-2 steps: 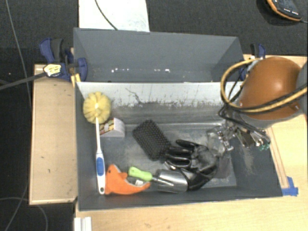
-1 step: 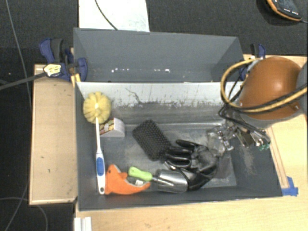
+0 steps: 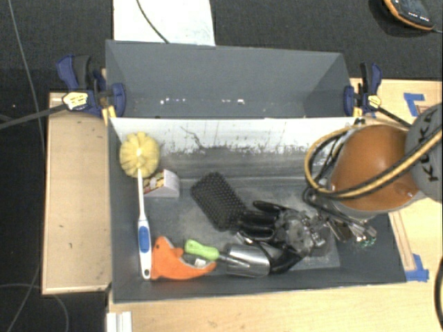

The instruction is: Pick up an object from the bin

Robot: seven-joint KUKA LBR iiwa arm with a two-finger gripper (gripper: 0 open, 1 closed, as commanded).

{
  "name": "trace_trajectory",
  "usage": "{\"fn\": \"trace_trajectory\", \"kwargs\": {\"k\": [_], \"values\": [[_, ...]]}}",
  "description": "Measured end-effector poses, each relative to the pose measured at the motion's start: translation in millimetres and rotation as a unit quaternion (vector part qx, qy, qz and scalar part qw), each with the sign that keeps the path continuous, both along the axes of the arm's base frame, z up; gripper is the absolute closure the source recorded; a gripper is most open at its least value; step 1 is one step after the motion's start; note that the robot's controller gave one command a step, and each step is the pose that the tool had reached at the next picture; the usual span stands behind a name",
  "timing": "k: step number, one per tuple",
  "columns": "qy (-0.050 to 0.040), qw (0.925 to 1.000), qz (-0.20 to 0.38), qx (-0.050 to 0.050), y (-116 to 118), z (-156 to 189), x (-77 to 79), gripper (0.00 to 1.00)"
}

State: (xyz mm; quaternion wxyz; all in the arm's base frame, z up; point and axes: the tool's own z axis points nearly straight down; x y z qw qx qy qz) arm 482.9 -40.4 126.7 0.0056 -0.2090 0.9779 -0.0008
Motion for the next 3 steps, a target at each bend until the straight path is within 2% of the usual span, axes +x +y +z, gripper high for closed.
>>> {"fn": "trace_trajectory", "kwargs": {"k": [1,2,3], "values": [[0.0021,0.9995,0.030,0.000,56,-4,17.1,1.00],[-0.0030,0.9999,-0.010,0.001,51,-49,7.2,1.00],[0.0001,0.9997,-0.025,0.001,84,-38,22.9,0.00]]}}
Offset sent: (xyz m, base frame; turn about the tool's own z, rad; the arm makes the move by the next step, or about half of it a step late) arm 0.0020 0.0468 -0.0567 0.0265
